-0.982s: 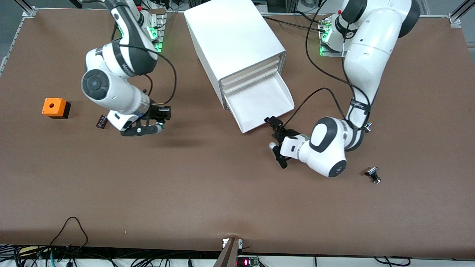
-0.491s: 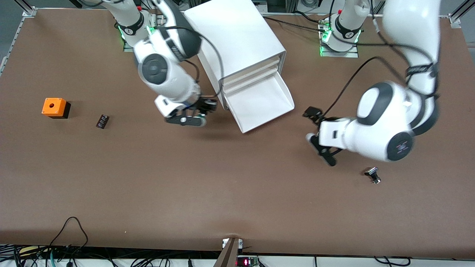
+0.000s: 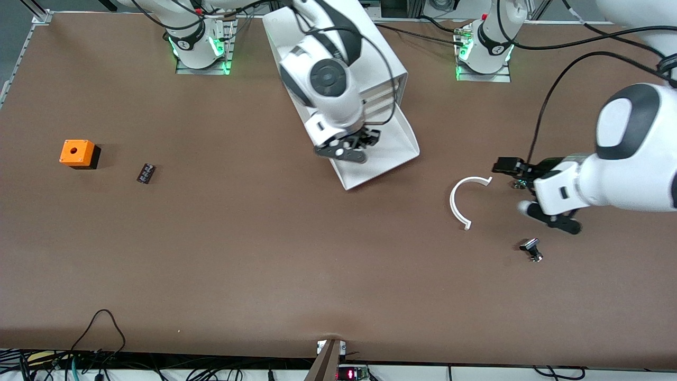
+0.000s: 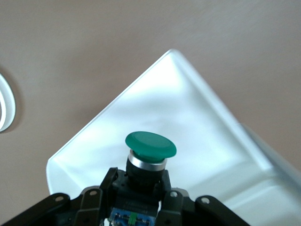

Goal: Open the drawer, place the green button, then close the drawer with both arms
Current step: 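Carry the green button over the open drawer with the right gripper, then lower the button into the drawer and open the right gripper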

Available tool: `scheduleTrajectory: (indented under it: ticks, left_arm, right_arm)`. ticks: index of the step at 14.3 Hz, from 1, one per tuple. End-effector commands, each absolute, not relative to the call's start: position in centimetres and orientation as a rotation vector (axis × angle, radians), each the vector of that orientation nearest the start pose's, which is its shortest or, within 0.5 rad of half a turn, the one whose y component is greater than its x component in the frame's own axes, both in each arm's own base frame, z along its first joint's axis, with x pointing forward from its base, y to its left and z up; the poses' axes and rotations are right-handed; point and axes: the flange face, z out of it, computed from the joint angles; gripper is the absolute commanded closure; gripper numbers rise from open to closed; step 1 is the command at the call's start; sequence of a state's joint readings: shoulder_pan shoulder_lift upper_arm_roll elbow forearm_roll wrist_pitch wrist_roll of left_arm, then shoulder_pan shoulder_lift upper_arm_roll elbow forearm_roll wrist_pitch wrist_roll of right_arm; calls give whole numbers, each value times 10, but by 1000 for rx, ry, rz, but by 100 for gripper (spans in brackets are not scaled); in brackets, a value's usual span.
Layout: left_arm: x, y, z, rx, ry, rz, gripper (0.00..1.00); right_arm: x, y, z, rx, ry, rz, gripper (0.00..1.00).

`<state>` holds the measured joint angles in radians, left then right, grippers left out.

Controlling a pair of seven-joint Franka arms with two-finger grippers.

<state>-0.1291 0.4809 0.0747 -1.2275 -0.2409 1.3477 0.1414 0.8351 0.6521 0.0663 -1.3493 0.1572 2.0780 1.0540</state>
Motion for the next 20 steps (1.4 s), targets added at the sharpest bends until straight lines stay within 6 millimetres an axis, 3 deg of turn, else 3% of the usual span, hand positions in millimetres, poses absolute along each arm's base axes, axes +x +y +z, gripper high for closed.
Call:
scheduleTrajectory:
  ticks: [1, 4, 8, 12, 13, 15, 17, 20]
  left_arm:
    - [644, -81, 487, -3208, 78, 563, 0]
    - [650, -88, 480, -3208, -82, 452, 0]
    - [653, -109, 456, -3177, -344, 395, 0]
    - [651, -142, 425, -3148, -484, 352, 0]
    - [649, -155, 416, -3143, -516, 331, 0]
    - [643, -175, 399, -3130, -580, 304, 0]
    - [636, -190, 383, -3120, -596, 302, 0]
    - [625, -208, 358, -3111, -639, 276, 0]
  right_arm:
    - [446, 601, 331, -2973, 363, 114, 82]
    - [432, 609, 310, -3021, 355, 84, 82]
    - [431, 608, 292, -3050, 347, 89, 81]
    - [426, 604, 277, -3077, 350, 109, 71]
    - [426, 604, 275, -3081, 351, 113, 60]
    - [424, 604, 273, -3087, 333, 107, 18]
    - [426, 604, 276, -3098, 307, 71, 1]
    - [445, 592, 299, -3082, 319, 44, 1]
